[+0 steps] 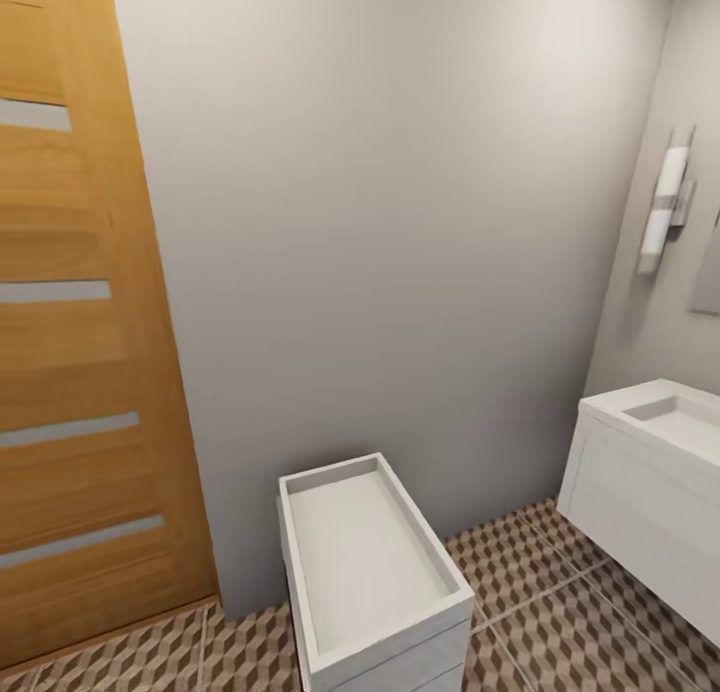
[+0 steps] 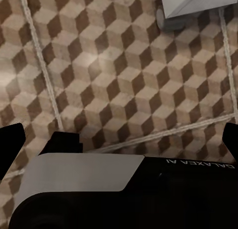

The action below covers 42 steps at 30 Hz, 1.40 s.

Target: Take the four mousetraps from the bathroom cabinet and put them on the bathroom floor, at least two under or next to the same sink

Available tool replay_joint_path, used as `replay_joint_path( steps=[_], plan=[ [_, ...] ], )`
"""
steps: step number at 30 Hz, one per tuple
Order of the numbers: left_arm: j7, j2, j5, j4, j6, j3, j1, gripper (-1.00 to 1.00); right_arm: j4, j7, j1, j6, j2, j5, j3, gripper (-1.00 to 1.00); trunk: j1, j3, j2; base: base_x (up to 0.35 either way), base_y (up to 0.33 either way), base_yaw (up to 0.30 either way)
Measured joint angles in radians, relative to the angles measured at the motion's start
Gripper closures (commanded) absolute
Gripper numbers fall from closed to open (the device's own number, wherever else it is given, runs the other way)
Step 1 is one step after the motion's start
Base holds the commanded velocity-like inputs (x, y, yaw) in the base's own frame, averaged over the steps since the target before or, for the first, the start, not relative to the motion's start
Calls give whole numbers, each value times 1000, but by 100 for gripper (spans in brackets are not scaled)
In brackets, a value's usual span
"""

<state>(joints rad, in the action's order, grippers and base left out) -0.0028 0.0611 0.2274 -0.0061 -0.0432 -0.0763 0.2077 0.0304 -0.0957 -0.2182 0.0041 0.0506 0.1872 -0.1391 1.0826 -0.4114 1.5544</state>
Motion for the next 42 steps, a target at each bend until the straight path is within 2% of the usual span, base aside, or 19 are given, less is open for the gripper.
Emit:
replay_joint_path(
  steps=[42],
  plan=[
    [-1, 0, -2, 0, -1, 0, 0, -100, 0, 0, 0, -1, 2, 0, 0, -100, 0, 0, 0, 0, 0, 279]
  ],
)
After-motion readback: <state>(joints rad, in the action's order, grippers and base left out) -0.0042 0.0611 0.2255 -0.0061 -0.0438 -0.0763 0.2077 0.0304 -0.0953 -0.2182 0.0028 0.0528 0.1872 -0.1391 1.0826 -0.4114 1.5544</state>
